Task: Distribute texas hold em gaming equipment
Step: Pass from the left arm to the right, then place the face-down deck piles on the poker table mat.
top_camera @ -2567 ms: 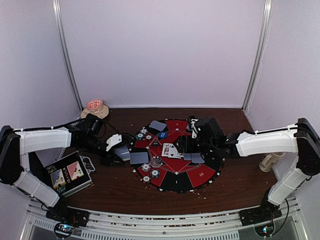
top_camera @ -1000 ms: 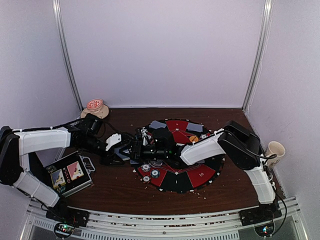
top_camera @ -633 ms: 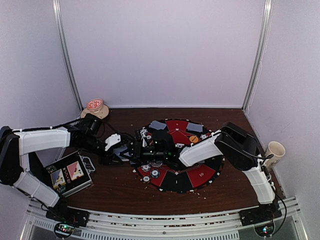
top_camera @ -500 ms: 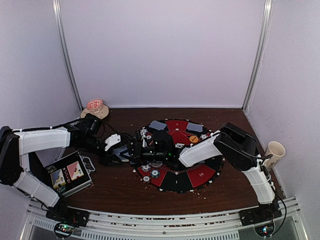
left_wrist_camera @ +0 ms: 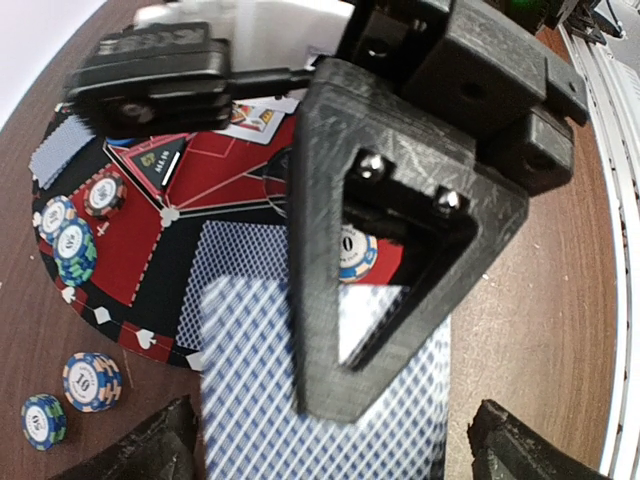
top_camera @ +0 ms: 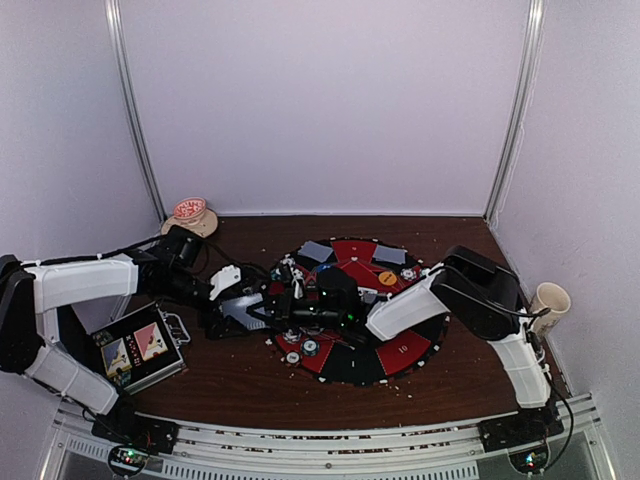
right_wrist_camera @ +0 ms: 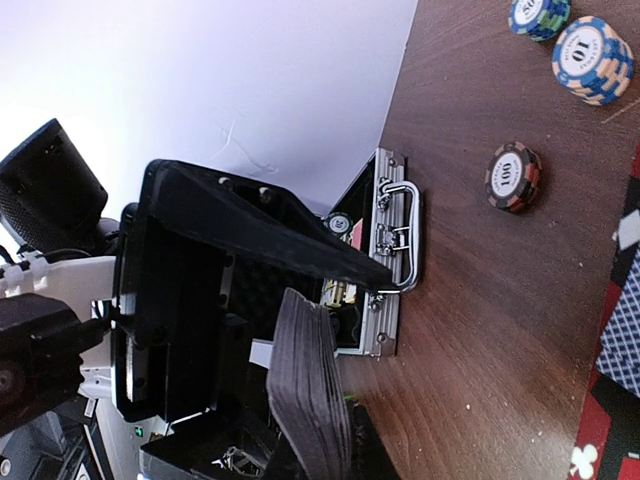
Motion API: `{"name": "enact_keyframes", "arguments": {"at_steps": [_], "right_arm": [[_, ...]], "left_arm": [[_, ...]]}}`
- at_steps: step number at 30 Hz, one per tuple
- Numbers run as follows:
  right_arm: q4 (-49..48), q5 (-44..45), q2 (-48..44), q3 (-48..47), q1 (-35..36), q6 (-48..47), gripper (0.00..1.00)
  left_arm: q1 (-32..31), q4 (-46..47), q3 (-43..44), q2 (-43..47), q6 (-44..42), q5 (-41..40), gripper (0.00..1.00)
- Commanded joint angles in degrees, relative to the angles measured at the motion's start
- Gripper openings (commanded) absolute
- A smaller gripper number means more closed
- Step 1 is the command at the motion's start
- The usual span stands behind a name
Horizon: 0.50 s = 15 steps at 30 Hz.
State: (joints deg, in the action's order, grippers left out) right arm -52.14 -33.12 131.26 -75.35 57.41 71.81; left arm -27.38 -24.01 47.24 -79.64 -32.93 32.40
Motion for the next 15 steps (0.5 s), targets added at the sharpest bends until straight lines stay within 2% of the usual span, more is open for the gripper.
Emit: {"name": "enact_keyframes", "arguments": {"at_steps": [1, 7, 10, 15], "right_arm": [[-3.27, 2.94, -6.65, 4.73, -1.03, -0.85, 0.00], [-2.85, 5.50, -15.88, 16.84, -3.77, -2.49, 0.00], [-1.64, 6.99, -22.90, 25.89, -5.58, -3.81, 0.00], [6.40, 11.12, -36.80, 38.70, -7.88, -7.62, 0.00]], "left_arm": [[-0.09, 1.69, -0.49, 3.49, -0.05, 1.57, 0.98], [0.52, 1.62, -0.42, 4.37, 0.44, 2.32, 0.98], [0.74, 1.51, -0.31, 4.14, 0.49, 2.58, 0.98], [1.05, 1.55, -0.23, 4.14, 0.58, 2.58, 0.98]]}}
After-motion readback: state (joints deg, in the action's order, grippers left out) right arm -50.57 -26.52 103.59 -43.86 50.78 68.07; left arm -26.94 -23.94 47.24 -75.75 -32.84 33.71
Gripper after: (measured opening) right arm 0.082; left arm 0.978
